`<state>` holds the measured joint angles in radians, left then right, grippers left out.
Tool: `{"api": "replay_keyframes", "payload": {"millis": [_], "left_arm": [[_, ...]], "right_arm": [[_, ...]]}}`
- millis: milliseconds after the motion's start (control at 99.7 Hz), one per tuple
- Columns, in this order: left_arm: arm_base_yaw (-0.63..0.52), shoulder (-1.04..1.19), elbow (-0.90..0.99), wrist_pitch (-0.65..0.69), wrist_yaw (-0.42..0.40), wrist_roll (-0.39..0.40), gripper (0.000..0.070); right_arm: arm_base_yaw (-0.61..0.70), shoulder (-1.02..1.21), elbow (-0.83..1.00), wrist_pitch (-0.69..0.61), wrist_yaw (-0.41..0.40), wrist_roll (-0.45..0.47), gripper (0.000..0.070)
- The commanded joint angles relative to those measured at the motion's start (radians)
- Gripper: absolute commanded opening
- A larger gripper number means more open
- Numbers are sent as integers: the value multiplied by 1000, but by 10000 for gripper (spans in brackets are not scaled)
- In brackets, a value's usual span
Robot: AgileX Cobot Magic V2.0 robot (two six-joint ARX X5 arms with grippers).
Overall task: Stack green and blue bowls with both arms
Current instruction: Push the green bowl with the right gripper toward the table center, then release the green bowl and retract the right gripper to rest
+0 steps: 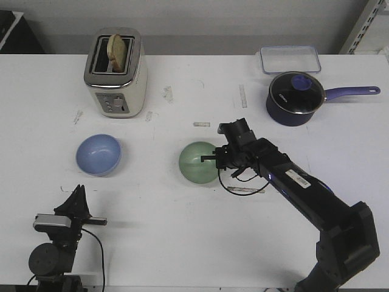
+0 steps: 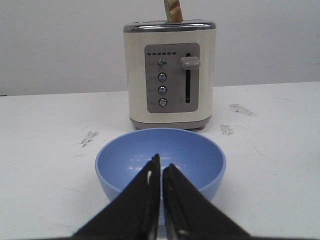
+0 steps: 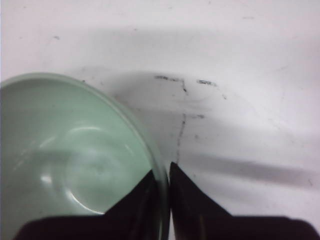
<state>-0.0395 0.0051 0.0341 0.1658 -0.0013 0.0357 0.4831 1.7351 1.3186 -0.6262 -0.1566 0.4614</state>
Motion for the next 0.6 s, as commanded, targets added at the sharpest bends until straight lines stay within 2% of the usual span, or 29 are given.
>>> {"api": "replay_keyframes", "payload": {"millis": [0, 60, 140, 201, 381, 502, 592], "left_arm": [[0, -2, -22, 14, 1, -2, 1], [0, -2, -22, 14, 1, -2, 1], [0, -2, -22, 14, 1, -2, 1], [0, -2, -22, 14, 1, -2, 1], [0, -2, -22, 14, 1, -2, 1], [0, -2, -22, 14, 1, -2, 1], [0, -2, -22, 14, 1, -2, 1]], "right_arm": [[8, 27, 11, 14, 0, 10, 13], [8, 27, 11, 14, 1, 9, 45], [8, 27, 11, 15, 0, 9, 160], [7, 25, 11, 20, 1, 9, 221], [-13, -22, 11, 37, 13, 4, 235], [-26, -77, 11, 60, 54, -13, 357], [-45, -114, 10, 80, 61, -27, 366]]}}
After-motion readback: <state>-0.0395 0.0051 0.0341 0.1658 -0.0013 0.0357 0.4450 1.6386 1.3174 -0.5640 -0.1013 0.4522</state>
